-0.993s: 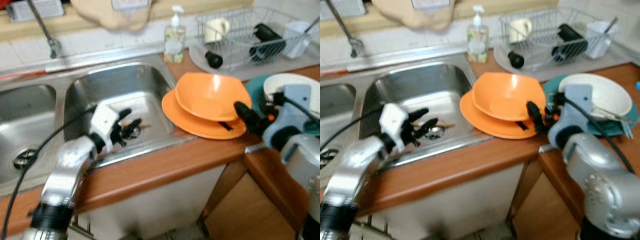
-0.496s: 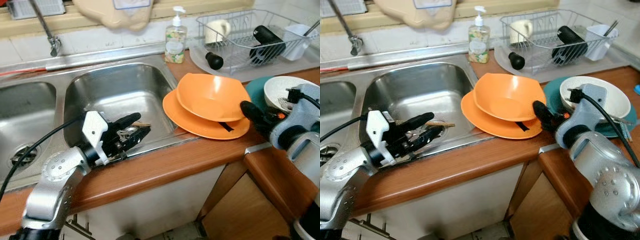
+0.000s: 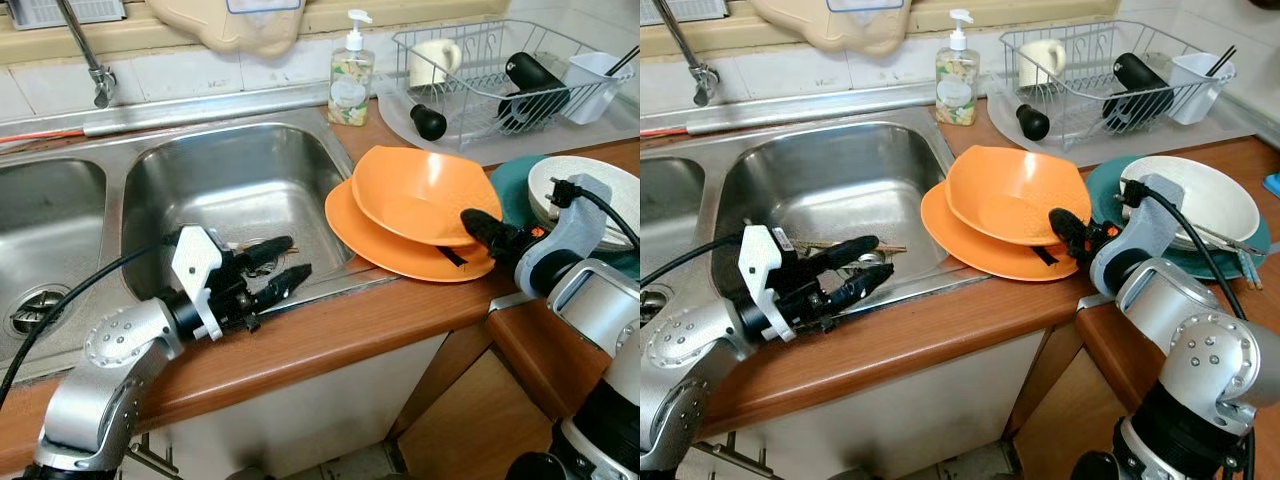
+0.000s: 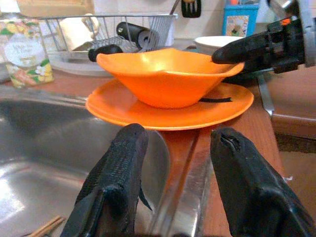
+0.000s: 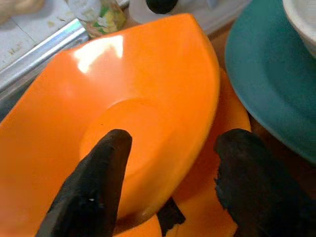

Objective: Kitchen organization

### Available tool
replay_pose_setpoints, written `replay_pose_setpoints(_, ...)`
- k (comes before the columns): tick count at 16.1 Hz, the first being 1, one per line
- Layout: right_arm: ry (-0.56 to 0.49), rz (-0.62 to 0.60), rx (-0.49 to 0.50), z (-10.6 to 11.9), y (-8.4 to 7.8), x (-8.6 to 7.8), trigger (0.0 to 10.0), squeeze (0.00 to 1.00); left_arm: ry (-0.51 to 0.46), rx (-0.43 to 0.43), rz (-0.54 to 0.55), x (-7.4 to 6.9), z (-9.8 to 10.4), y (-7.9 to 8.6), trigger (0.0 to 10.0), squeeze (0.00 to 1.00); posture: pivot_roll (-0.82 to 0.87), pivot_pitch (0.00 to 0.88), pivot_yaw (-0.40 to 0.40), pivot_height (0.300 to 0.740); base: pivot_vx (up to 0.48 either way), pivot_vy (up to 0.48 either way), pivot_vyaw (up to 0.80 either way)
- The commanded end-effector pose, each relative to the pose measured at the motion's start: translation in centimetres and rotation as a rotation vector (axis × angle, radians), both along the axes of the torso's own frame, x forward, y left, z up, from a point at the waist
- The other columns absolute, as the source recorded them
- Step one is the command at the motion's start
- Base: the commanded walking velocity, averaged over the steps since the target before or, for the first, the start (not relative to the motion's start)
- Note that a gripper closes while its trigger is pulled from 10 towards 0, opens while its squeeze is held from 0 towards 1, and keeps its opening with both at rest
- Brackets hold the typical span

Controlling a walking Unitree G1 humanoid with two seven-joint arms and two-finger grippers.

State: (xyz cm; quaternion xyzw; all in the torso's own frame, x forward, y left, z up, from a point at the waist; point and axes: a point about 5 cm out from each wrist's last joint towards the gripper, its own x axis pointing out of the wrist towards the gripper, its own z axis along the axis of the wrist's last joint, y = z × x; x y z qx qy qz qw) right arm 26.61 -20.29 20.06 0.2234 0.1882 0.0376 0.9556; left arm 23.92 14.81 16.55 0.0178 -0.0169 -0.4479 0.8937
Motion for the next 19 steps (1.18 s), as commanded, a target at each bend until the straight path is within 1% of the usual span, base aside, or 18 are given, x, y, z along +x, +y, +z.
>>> replay_pose_setpoints(1,0.004,-0.004,0.006,0.2,0.0,0.1,0.0,0.0,-0.004,0.01,-0.016,-0.2,0.4,-0.2,10.0,0.0,-0.11,0.0,-0.007,0.74,0.0,0.0,0.0)
replay_pose_setpoints(3,-0.002,-0.006,0.022,0.4,-0.2,0.1,0.0,0.0,-0.003,0.009,-0.019,-0.1,0.4,-0.3,10.0,0.0,-0.11,0.0,-0.007,0.74,0.0,0.0,0.0)
replay_pose_setpoints(4,0.003,-0.004,0.051,0.4,-0.2,0.1,0.0,0.0,0.001,0.009,-0.027,-0.2,0.3,-0.4,10.0,0.0,-0.11,0.0,-0.007,0.74,0.0,0.0,0.0)
replay_pose_setpoints(5,0.032,0.022,0.094,-0.1,0.2,0.2,0.0,0.0,0.014,0.012,-0.046,-0.3,0.2,-0.8,10.0,0.0,-0.11,0.0,-0.006,0.74,0.0,0.0,0.0)
replay_pose_setpoints(8,0.051,0.041,0.113,-0.3,0.7,0.4,0.0,0.0,0.023,0.014,-0.056,-0.4,0.0,-1.0,10.0,0.0,-0.12,0.0,-0.004,0.74,0.0,0.0,0.0)
replay_pose_setpoints(9,0.052,0.048,0.142,-0.3,0.9,0.7,0.0,0.0,0.027,0.016,-0.058,-0.3,0.0,-1.0,10.0,0.0,-0.12,0.0,0.003,0.74,0.0,0.0,0.0)
replay_pose_setpoints(11,0.063,0.05,0.162,-0.5,1.1,0.9,0.0,0.0,0.027,0.023,-0.059,0.0,0.0,-1.0,10.0,0.0,-0.12,0.0,0.006,0.74,0.0,0.0,0.0)
replay_pose_setpoints(14,0.097,0.05,0.162,-0.9,1.1,1.1,0.0,0.0,0.016,0.021,-0.053,0.5,0.3,-1.3,10.0,0.0,-0.13,0.0,0.01,0.74,0.0,0.0,0.0)
replay_pose_setpoints(16,0.101,0.049,0.154,-0.5,1.2,1.7,0.0,0.0,-0.006,0.011,-0.043,1.1,0.7,-1.5,10.0,0.0,-0.15,0.0,0.01,0.74,0.0,0.0,0.0)
replay_pose_setpoints(18,0.084,0.06,0.159,0.1,1.7,2.5,0.0,0.0,-0.04,0.004,0.019,2.0,1.2,-1.2,10.0,0.0,-0.14,0.0,0.009,0.74,0.0,0.0,0.0)
replay_pose_setpoints(19,0.08,0.066,0.161,0.1,1.8,2.6,0.0,0.0,-0.047,0.005,0.033,2.2,1.3,-1.2,10.0,0.0,-0.13,0.0,0.009,0.74,0.0,0.0,0.0)
